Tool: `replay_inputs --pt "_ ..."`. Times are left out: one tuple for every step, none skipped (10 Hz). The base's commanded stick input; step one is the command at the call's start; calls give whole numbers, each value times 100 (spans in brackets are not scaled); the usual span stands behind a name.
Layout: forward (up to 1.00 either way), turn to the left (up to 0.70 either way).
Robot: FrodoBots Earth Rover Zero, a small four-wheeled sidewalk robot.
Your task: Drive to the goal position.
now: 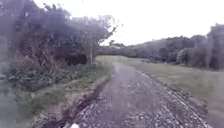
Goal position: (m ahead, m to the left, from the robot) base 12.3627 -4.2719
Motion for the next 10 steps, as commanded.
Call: replay_inputs --pt "70 -6" --pt "70 0" --pt "70 0" --pt "70 0" --pt "70 0" --pt "70 0" --pt "70 0" --pt "70 0" --pt "70 0" --pt "70 0"
